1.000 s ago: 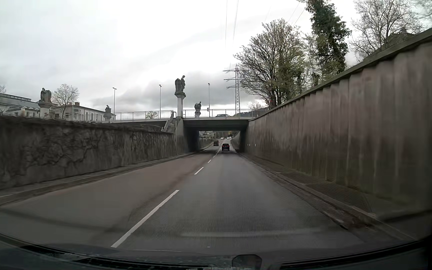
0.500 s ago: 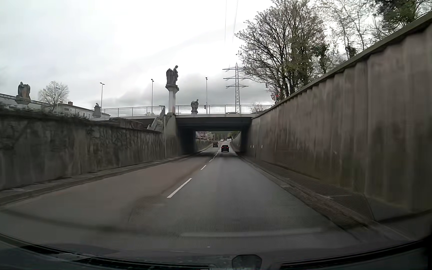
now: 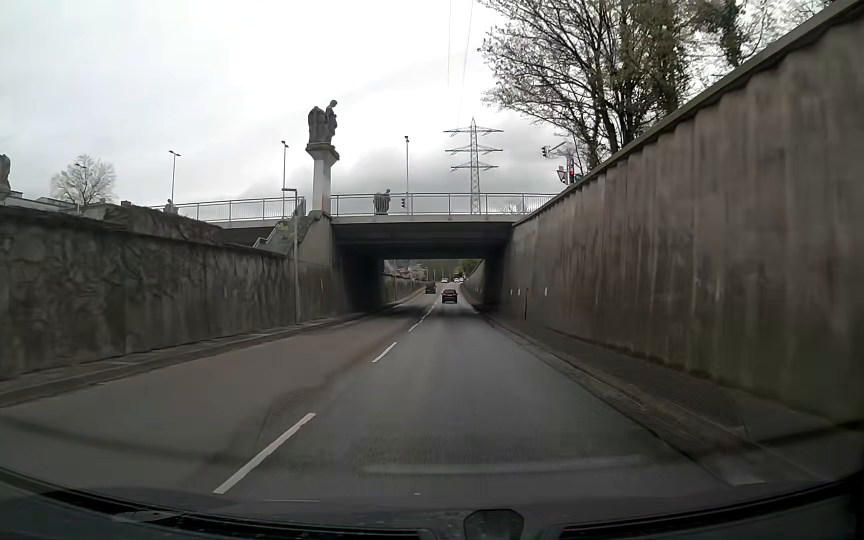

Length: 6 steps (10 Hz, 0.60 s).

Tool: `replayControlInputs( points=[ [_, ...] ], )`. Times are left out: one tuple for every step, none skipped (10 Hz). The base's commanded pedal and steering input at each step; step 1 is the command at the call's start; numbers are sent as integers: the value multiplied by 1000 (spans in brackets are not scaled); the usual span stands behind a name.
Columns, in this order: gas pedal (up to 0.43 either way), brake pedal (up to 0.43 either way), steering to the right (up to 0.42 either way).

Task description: Follow the waypoints while adhering to traffic rules and regulations

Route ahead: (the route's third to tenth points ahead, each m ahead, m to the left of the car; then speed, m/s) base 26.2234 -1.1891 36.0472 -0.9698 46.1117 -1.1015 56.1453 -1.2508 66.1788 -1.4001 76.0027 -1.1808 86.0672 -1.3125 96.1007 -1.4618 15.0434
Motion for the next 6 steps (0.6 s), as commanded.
replayControlInputs(
  points=[
    [67,0,0],
    [67,0,1],
    [67,0,0],
    [67,0,0],
    [67,0,0],
    [67,0,0]
  ],
)
